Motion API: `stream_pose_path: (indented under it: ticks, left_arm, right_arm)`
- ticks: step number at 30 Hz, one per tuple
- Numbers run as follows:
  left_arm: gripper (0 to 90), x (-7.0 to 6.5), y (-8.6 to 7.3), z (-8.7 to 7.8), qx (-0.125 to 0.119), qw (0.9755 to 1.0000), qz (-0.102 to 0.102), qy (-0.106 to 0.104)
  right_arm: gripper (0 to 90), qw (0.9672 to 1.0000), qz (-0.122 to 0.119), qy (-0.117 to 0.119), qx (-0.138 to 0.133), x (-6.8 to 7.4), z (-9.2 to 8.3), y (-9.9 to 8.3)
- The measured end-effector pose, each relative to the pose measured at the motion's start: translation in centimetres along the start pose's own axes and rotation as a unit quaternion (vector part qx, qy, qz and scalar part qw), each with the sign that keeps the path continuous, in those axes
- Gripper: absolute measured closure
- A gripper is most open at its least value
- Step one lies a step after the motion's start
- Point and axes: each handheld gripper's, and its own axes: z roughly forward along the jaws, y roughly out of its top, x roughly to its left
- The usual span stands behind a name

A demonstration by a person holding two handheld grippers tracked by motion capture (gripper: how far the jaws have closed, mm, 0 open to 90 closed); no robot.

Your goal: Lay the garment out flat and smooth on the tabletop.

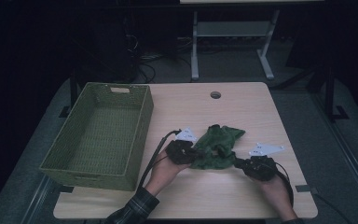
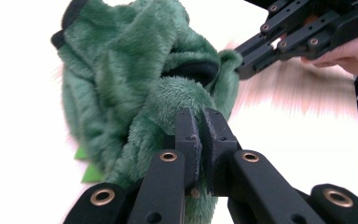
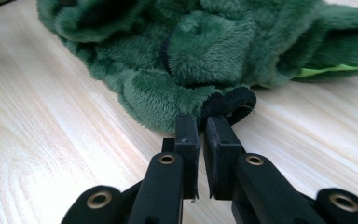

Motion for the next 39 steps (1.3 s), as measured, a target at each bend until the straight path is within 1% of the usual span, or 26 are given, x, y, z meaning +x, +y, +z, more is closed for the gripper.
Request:
stream_pose_path:
  ticks: [5,8,9,10,11,13,14,16,20,21,22,24,25,26,29,31,32,33,36,38,39]
  left_arm:
    - [86.1,0.4,-1.1,-1.5,-0.005,0.9999,-0.011,0.006]
    - [86.4,0.6,-1.9,-2.3,-0.009,0.9996,-0.023,0.012]
    - [86.5,0.7,-2.2,-2.6,-0.008,0.9996,-0.025,0.013]
    - [86.6,0.7,-2.5,-2.7,-0.008,0.9993,-0.033,0.012]
    - [86.8,0.8,-2.8,-2.9,-0.008,0.9993,-0.035,0.012]
    - [87.6,0.8,-3.4,-3.2,-0.002,0.9992,-0.037,0.014]
    - [87.6,0.7,-3.7,-3.2,-0.001,0.9990,-0.042,0.016]
    - [87.6,0.8,-4.4,-3.3,0.005,0.9988,-0.047,0.013]
    - [87.1,0.5,-5.2,-3.3,0.016,0.9985,-0.051,0.011]
    - [86.0,0.4,-5.3,-3.4,0.018,0.9985,-0.050,0.014]
    - [84.9,0.2,-5.3,-3.5,0.014,0.9985,-0.049,0.019]
    - [80.0,0.1,-5.3,-4.0,0.012,0.9984,-0.048,0.025]
    - [78.2,0.0,-5.3,-4.3,0.009,0.9984,-0.049,0.027]
    - [77.9,-0.1,-5.2,-4.7,0.002,0.9985,-0.046,0.029]
    - [77.6,-0.4,-4.6,-5.7,-0.013,0.9987,-0.041,0.028]
    - [79.4,-0.9,-4.1,-6.1,-0.023,0.9989,-0.035,0.021]
    - [80.4,-1.1,-3.8,-6.1,-0.026,0.9990,-0.032,0.016]
    - [81.9,-1.5,-3.6,-5.9,-0.028,0.9992,-0.026,0.010]
    - [86.8,-2.1,-3.2,-4.9,-0.022,0.9996,-0.018,-0.008]
    - [89.4,-2.4,-3.0,-4.0,-0.011,0.9998,-0.010,-0.013]
    - [89.4,-2.5,-3.0,-3.4,-0.008,0.9998,-0.009,-0.014]
  right_arm:
    - [84.0,0.9999,-0.002,-0.010,-0.006,-0.4,-1.0,-0.3]
    - [84.3,0.9998,-0.004,-0.018,-0.008,-0.6,-1.6,-0.6]
    - [84.3,0.9998,-0.002,-0.021,-0.007,-0.6,-1.8,-0.8]
    - [84.3,0.9997,0.000,-0.023,-0.006,-0.7,-2.1,-0.9]
    - [84.3,0.9997,0.001,-0.025,-0.005,-0.7,-2.3,-1.1]
    - [84.5,0.9996,0.007,-0.027,-0.005,-0.8,-2.9,-1.4]
    - [84.6,0.9995,0.009,-0.030,-0.005,-0.8,-3.1,-1.6]
    - [84.6,0.9993,0.014,-0.034,-0.003,-0.9,-3.6,-2.0]
    - [84.5,0.9992,0.019,-0.034,0.004,-1.0,-4.0,-2.9]
    - [84.5,0.9992,0.018,-0.034,0.006,-0.9,-4.1,-3.0]
    - [83.6,0.9993,0.016,-0.035,0.006,-0.9,-4.2,-3.1]
    - [78.1,0.9991,0.013,-0.040,0.006,-0.7,-4.4,-3.3]
    - [77.4,0.9988,0.013,-0.046,0.007,-0.7,-4.5,-3.4]
    - [76.4,0.9988,0.013,-0.048,0.007,-0.7,-4.6,-3.5]
    - [73.7,0.9984,0.009,-0.056,-0.002,-0.6,-5.1,-3.3]
    - [73.4,0.9977,0.004,-0.067,-0.011,-0.6,-5.6,-3.0]
    - [73.9,0.9976,0.005,-0.067,-0.017,-0.6,-5.8,-2.9]
    - [76.4,0.9976,0.003,-0.067,-0.021,-0.5,-6.1,-2.7]
    - [83.3,0.9977,-0.009,-0.058,-0.032,-0.2,-6.1,-2.0]
    - [87.2,0.9984,-0.015,-0.047,-0.027,0.0,-5.4,-1.5]
    - [88.7,0.9987,-0.018,-0.042,-0.022,0.0,-5.0,-1.3]
